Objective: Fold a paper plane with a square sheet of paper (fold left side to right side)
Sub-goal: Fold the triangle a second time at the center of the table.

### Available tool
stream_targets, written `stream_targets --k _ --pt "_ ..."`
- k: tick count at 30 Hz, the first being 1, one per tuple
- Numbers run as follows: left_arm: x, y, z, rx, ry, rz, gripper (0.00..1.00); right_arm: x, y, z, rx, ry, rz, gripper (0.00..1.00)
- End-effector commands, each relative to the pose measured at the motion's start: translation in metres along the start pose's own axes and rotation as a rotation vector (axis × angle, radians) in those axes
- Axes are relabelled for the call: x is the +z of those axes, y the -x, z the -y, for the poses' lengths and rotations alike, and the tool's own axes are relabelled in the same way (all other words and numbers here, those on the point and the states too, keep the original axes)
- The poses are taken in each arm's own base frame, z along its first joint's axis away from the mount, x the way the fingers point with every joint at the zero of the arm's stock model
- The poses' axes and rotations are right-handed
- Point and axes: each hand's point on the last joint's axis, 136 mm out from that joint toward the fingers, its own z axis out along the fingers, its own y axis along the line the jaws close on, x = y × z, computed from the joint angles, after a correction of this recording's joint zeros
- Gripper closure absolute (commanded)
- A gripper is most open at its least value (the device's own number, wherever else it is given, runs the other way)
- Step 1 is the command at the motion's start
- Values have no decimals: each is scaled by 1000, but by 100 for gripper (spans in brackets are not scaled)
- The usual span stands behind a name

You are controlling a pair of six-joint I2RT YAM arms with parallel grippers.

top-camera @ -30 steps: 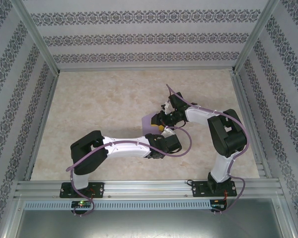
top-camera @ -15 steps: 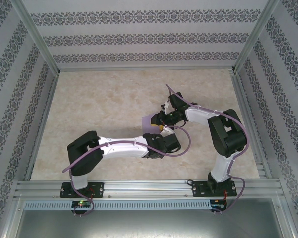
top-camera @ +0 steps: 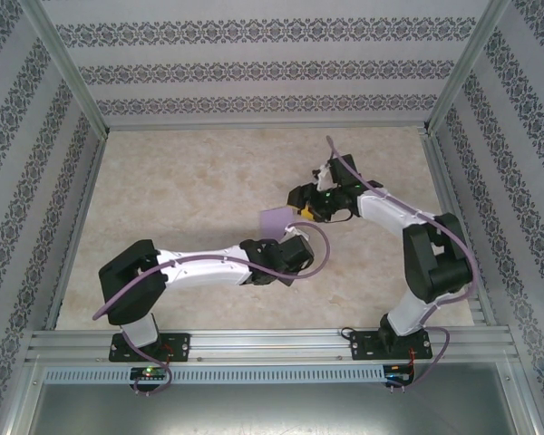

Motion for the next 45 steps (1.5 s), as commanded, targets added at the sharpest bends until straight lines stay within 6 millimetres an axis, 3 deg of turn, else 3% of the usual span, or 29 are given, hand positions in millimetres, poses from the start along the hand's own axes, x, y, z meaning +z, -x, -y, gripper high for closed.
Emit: stream_targets --k 1,5,10,15,19,22,31,45 --pt "-7 14 3 -79 -84 50 100 -24 10 -7 -57 15 92 42" --pt "-10 17 -5 -136 -131 59 100 -44 4 5 -64 -16 137 43" --pt "-13 19 -16 -190 -178 67 100 -52 -19 24 -60 -36 142 51" --pt "-14 19 -28 -239 -223 62 100 -41 -54 44 -24 -26 84 68" --pt "-13 18 -33 -268 -273 55 100 -22 -82 55 -23 -45 10 90" --pt "-12 15 -39 -288 -281 51 100 -5 -101 59 -35 -69 -57 100" --pt "-7 1 -60 -298 -252 15 100 29 -133 73 -63 -176 -190 100" --pt "9 -3 -76 -304 -242 -7 100 34 -148 98 -60 -299 -272 100"
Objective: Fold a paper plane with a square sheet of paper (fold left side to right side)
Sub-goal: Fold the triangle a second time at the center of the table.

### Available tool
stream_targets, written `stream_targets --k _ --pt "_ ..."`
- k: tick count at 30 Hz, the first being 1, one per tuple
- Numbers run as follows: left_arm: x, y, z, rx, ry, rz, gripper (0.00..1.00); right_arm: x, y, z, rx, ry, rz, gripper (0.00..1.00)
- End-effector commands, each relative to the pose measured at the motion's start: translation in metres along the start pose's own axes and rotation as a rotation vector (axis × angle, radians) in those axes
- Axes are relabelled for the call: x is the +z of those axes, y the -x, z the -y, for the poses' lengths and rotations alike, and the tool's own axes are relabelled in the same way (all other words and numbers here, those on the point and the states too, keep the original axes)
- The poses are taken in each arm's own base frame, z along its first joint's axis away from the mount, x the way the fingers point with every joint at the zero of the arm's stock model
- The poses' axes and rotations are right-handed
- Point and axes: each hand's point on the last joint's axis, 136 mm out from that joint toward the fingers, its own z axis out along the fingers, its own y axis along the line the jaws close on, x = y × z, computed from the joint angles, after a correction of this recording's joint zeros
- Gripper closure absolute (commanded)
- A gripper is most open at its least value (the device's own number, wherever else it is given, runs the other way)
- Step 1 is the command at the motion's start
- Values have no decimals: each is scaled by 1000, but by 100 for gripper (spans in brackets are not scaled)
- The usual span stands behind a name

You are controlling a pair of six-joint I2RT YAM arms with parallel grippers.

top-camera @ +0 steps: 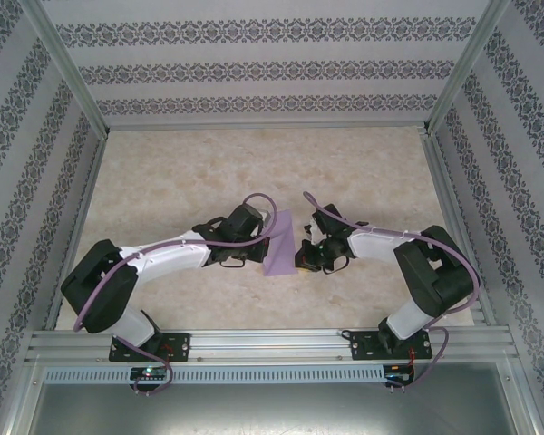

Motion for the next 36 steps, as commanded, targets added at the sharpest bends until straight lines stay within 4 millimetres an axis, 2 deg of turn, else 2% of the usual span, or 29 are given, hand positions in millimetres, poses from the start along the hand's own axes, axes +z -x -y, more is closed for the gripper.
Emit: stream_targets --k 1,11,36 --pt "7 1 -6 16 -8 0 100 3 -4 5 -24 -54 -24 100" --pt "22 3 -9 30 -18 -29 100 5 -7 9 -26 -76 -41 100" --pt "42 15 -11 29 -32 -30 100 3 -9 11 -43 -105 -50 100"
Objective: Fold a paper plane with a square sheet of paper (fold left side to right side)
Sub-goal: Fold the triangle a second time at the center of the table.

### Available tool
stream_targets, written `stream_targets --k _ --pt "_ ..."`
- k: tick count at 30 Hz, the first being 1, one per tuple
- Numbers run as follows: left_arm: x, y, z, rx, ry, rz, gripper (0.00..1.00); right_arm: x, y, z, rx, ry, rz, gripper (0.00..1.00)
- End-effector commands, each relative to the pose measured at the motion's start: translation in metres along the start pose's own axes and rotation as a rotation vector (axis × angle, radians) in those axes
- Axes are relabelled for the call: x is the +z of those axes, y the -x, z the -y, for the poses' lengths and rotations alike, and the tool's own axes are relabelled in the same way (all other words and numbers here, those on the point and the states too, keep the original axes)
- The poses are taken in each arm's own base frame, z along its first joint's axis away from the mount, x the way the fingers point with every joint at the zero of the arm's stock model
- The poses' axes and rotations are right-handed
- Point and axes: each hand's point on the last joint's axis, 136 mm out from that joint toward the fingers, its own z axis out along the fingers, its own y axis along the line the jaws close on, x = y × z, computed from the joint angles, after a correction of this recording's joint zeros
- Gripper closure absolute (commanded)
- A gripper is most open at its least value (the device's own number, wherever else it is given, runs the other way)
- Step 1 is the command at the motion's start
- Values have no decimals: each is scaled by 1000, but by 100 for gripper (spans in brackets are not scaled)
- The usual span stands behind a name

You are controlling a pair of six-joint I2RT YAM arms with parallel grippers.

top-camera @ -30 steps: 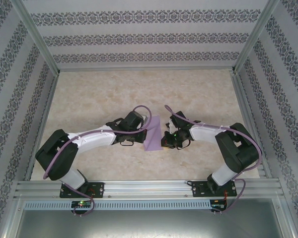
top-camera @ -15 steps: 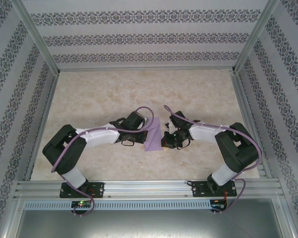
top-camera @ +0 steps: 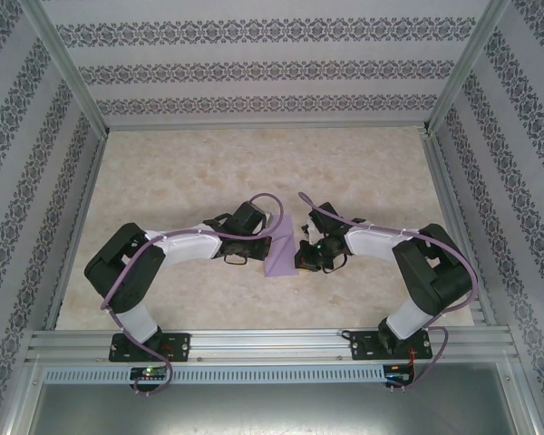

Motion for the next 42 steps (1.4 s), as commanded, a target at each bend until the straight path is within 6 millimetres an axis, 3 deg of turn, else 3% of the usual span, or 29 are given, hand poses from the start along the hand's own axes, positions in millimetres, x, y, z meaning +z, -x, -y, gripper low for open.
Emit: stream_targets --k 1,20,42 --pt "1 19 4 18 -26 41 100 3 -6 9 -7 -57 -25 100" --pt "11 12 1 17 -18 10 100 4 -7 10 -13 -65 -27 100" --pt "10 18 3 32 -19 27 100 4 -6 11 -13 -75 -34 100"
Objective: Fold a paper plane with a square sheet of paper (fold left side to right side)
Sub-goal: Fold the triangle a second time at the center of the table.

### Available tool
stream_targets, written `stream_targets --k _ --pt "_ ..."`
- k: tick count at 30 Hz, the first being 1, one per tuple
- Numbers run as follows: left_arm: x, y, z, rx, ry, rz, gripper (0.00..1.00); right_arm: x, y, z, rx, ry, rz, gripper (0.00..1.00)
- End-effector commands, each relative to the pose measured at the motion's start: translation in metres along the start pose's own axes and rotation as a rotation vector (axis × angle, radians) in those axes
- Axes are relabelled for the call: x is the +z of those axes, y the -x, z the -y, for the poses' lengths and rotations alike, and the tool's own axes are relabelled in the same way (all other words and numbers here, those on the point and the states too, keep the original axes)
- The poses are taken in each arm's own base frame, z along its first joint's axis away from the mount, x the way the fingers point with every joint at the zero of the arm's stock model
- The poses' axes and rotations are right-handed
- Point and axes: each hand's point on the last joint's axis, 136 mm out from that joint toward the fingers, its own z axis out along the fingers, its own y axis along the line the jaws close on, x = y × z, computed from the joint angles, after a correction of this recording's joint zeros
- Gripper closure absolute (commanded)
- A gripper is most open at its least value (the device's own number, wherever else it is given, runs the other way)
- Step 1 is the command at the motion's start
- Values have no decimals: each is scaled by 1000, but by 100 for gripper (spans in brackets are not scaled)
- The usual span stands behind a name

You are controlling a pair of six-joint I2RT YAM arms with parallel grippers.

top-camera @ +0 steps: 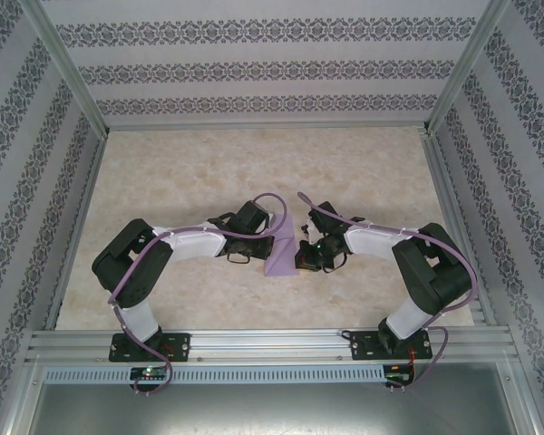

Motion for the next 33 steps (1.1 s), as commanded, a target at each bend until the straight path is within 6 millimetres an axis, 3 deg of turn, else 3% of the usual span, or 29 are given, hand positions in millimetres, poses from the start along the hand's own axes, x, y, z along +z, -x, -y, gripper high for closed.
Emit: stream_targets --k 1,29,33 --pt "-1 15 2 20 -14 34 100 5 -5 9 -2 -58 -23 100" --pt "6 14 2 28 -21 22 100 5 -4 7 -8 -58 -27 100" --pt "9 10 0 25 -19 8 100 -4 3 -3 -24 -16 8 100"
